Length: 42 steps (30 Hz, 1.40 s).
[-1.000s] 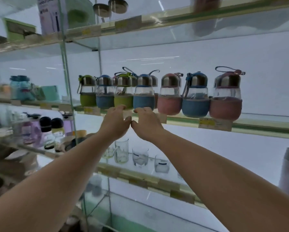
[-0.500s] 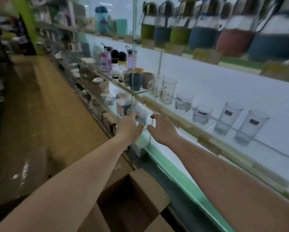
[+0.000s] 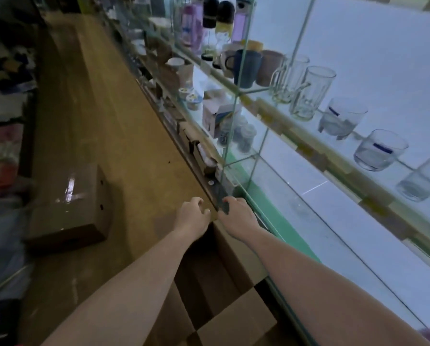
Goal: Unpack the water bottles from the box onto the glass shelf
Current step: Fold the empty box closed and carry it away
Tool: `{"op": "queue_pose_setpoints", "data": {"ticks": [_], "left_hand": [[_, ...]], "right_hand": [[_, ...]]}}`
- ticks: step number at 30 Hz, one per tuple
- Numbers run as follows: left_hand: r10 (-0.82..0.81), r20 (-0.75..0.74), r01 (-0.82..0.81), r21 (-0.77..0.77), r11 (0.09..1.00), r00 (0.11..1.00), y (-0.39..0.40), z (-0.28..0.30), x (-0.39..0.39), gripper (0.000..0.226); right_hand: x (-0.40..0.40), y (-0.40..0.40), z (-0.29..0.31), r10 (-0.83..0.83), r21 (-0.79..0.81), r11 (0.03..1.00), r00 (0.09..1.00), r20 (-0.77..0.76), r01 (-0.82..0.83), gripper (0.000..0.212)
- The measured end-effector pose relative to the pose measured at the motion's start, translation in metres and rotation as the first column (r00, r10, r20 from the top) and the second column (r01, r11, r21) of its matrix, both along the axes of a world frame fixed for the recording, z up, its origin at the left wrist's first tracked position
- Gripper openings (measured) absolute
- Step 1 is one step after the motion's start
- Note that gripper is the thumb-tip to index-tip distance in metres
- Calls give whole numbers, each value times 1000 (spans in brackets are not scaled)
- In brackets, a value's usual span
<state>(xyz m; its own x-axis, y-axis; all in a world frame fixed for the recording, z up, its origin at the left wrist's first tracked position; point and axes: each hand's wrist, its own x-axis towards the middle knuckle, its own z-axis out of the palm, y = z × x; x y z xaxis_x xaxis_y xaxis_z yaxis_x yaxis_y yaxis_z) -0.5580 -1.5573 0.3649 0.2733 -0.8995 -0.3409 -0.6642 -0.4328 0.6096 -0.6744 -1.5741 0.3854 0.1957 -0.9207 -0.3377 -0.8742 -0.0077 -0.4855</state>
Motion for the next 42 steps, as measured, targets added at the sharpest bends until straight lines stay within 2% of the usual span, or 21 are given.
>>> {"op": "queue_pose_setpoints", "data": {"ticks": [7,15,22,31,37,42], "left_hand": [[143,-51,-134,156,979,988,7,-55,2,42],[402,-86,-376,223,899,912,-6,-95,-8,41],[523,-119,-484,251,838,844,-43,-162,-11,41],[469,-77,-436,261,861,880,-90,-286,29,43],[423,-26,-401,274,874,906,-125,-378,67,45],[312,60,-317,210,925,948,-169,-432,95,47]], "right_hand": [[3,-13,-62,94,170,981,995,-15,-90,47],[-10,-57,-120,218,275,936,975,29,-218,47],[1,-102,-190,280,332,903,960,24,-272,47],[43,-154,-314,216,366,906,976,37,-214,47],[73,-198,-408,202,334,919,978,52,-208,49],[110,-240,-466,344,216,917,939,-6,-335,52]]}}
